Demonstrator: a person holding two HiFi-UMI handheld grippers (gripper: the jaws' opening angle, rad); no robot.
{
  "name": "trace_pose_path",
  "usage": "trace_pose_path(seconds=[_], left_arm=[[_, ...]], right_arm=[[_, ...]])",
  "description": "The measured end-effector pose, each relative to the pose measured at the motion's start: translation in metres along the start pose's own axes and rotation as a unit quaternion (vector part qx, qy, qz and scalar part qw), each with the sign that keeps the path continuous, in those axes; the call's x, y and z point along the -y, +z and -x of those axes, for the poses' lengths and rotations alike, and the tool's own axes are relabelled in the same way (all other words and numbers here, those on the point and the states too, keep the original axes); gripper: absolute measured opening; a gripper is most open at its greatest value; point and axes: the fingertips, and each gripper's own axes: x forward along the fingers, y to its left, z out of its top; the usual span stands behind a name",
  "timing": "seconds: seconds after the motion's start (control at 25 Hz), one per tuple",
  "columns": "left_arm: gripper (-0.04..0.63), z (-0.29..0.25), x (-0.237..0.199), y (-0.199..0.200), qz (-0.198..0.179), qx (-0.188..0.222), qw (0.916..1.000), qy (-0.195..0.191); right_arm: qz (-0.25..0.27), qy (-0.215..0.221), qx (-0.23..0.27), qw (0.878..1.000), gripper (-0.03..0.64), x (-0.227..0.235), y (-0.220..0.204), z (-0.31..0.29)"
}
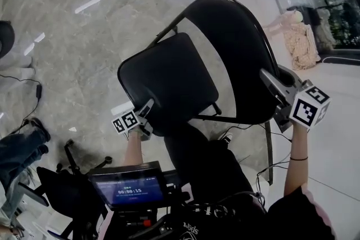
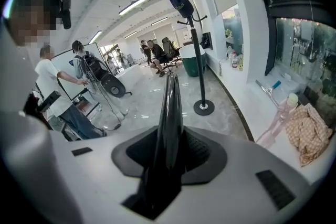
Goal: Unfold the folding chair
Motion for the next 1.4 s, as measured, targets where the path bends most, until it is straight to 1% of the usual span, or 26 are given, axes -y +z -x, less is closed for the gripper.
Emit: trace_pose_path(seconds=[0.2, 0.36, 0.44, 0.56, 0.6, 0.68, 0.76, 0.88, 1.0, 1.16, 1.2, 1.28, 1.32, 1.4], left_arm=[[0.354, 0.001, -0.003, 0.000, 0.006, -0.004, 1.0000, -0.002], [0.371, 0.000, -0.013, 0.000, 0.007, 0.009, 0.9999, 0.012], [0.375, 0.000, -0.018, 0.001, 0.003, 0.012, 0.9995, 0.029], [0.376, 0.014, -0.032, 0.001, 0.003, 0.021, 0.9970, 0.075], [0.376, 0.021, -0.036, 0.000, 0.010, 0.027, 0.9960, 0.084], [0.376, 0.034, -0.041, -0.003, 0.029, 0.041, 0.9946, 0.090], [0.374, 0.043, -0.040, -0.006, 0.037, 0.050, 0.9940, 0.090], [0.374, 0.049, -0.028, -0.007, 0.022, 0.051, 0.9949, 0.084], [0.374, 0.047, -0.003, -0.002, 0.011, 0.057, 0.9963, 0.064], [0.370, 0.047, 0.039, 0.005, 0.000, 0.060, 0.9975, 0.037], [0.360, 0.048, 0.051, 0.007, -0.005, 0.061, 0.9976, 0.034], [0.287, 0.051, 0.075, 0.012, -0.015, 0.067, 0.9972, 0.029], [0.265, 0.052, 0.087, 0.016, -0.020, 0.072, 0.9969, 0.024], [0.247, 0.055, 0.112, 0.026, -0.022, 0.083, 0.9962, 0.010]], right_arm=[[0.011, -0.021, 0.001, 1.000, 0.130, 0.004, -0.003, 0.001], [0.025, -0.062, -0.024, 0.997, 0.147, 0.018, -0.011, 0.004], [0.035, -0.093, -0.027, 0.995, 0.158, 0.027, -0.012, 0.011], [0.034, -0.139, -0.024, 0.989, 0.164, 0.042, -0.012, 0.025], [0.031, -0.149, -0.022, 0.988, 0.167, 0.047, -0.012, 0.030], [0.021, -0.161, -0.012, 0.987, 0.167, 0.052, -0.010, 0.039], [0.008, -0.163, 0.002, 0.987, 0.167, 0.052, -0.006, 0.044], [-0.011, -0.152, 0.012, 0.988, 0.167, 0.045, -0.006, 0.047], [-0.021, -0.150, 0.018, 0.988, 0.166, 0.040, -0.006, 0.052], [-0.032, -0.136, 0.028, 0.990, 0.166, 0.026, -0.001, 0.061], [-0.033, -0.133, 0.028, 0.990, 0.166, 0.023, 0.000, 0.064], [-0.037, -0.126, 0.027, 0.991, 0.166, 0.014, 0.001, 0.069], [-0.040, -0.122, 0.027, 0.991, 0.166, 0.010, 0.001, 0.071], [-0.048, -0.114, 0.028, 0.992, 0.166, 0.000, 0.000, 0.075]])
